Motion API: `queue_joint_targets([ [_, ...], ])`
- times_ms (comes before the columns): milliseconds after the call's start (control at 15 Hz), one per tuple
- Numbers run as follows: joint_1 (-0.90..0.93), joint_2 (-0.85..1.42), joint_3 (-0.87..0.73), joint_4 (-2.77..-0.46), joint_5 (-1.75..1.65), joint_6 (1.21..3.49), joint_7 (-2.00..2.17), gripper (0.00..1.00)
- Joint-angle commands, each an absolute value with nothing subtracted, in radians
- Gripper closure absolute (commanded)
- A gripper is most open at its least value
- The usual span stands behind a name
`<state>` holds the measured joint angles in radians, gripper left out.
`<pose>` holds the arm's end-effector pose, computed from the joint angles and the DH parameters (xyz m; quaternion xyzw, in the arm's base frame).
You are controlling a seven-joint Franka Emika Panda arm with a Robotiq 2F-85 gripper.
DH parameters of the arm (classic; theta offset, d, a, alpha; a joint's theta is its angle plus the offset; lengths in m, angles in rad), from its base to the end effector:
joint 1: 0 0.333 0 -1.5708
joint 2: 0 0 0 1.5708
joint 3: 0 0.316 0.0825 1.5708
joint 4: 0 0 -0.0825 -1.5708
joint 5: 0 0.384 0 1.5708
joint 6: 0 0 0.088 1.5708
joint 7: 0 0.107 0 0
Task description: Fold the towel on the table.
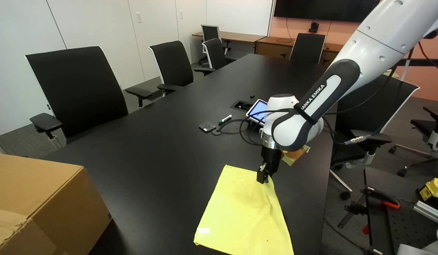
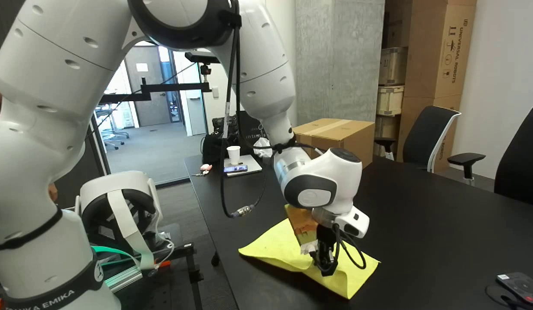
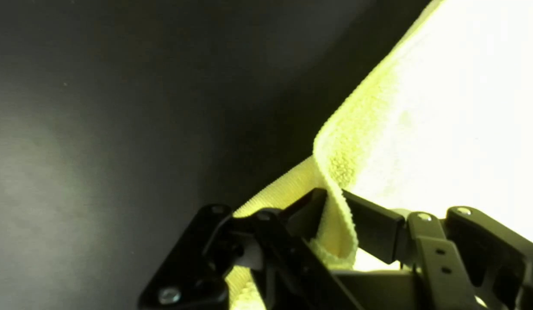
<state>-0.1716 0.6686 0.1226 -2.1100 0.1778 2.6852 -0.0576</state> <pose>0.5516 -0.0285 0.0875 -0.9922 0.0884 0.0428 0.0762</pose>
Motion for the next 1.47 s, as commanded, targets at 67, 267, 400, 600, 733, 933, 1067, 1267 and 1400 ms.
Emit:
queue_joint_targets([
  [67, -0.116, 0.719, 0.095, -1.951, 0.200, 2.590, 0.025, 0.93],
  [267, -0.083, 0.783, 0.077, -1.833, 0.191, 2.530, 0.074, 0.93],
  [400, -0.055, 0.834, 0.059, -1.758, 0.182, 2.502, 0.109, 0.93],
  [600, -0.022, 0.909, 0.038, -1.649, 0.180, 2.467, 0.158, 0.93],
  [733, -0.007, 0.948, 0.027, -1.588, 0.181, 2.459, 0.188, 0.93],
  [933, 0.014, 0.980, 0.008, -1.529, 0.185, 2.500, 0.237, 0.91],
  [1067, 0.025, 0.988, -0.005, -1.507, 0.187, 2.528, 0.269, 0.66],
  [1267, 0.040, 0.962, -0.018, -1.517, 0.182, 2.557, 0.297, 0.46],
  [1400, 0.050, 0.940, -0.024, -1.532, 0.181, 2.583, 0.310, 0.30],
])
